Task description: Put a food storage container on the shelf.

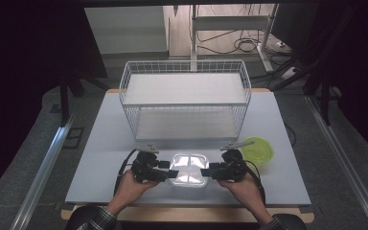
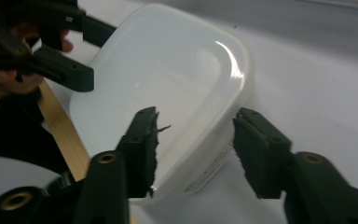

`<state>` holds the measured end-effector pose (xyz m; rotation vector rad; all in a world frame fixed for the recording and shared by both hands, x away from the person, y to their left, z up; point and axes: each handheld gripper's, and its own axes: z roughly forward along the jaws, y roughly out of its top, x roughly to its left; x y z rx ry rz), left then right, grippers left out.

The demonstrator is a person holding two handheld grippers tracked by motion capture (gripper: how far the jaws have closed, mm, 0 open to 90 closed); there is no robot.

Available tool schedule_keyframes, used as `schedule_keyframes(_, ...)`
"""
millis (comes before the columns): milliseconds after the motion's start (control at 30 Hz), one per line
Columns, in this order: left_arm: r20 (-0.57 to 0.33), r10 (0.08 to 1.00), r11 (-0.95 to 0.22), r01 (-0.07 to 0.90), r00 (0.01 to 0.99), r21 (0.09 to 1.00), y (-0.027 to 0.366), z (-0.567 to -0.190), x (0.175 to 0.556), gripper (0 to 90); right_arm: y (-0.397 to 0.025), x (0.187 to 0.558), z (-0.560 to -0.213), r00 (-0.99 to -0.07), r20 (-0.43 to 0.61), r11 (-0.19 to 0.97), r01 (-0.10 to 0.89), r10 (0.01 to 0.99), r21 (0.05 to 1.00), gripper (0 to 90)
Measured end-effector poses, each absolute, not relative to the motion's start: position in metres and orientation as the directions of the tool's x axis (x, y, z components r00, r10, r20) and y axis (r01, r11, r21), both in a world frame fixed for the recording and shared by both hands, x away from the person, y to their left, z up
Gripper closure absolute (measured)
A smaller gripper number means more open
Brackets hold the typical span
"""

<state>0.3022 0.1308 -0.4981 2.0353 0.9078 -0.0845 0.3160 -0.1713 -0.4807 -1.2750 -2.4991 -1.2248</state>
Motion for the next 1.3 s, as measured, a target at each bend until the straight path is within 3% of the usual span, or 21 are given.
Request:
schedule_keyframes(167,-0.368,0.598,-0.285,0.618,0.712,0.733,0.133,-0.493,0.298,54.7,-0.179,0.318,-0.479,-0.582,0.475,0.244,0.764,0.661,0.597,64.6)
schedule_keyframes(333,-0.346,0.641,-0.252,0.614,0.685,0.748,0.136,-0.491,0.296,65.7,-0.181,0.321,-0.474,-0.581,0.473,0.196,0.744,0.662,0.639,73.2)
schedule_keyframes(533,-0.384,0.642,-0.195,0.626,0.664,0.755,0.142,-0.489,0.297,75.9,-0.182,0.323,-0.473,-0.589,0.471,0.168,0.723,0.657,0.67,78.7)
schedule_keyframes(733,-0.388,0.657,-0.171,0.628,0.647,0.759,0.146,-0.489,0.298,79.1,-0.176,0.319,-0.471,-0.637,0.386,0.215,0.661,0.667,0.719,78.6)
schedule_keyframes(1300,-0.355,0.652,-0.155,0.577,0.669,0.802,0.149,-0.458,0.302,79.6,-0.177,0.325,-0.447,-0.681,0.359,0.201,0.597,0.638,0.777,78.6)
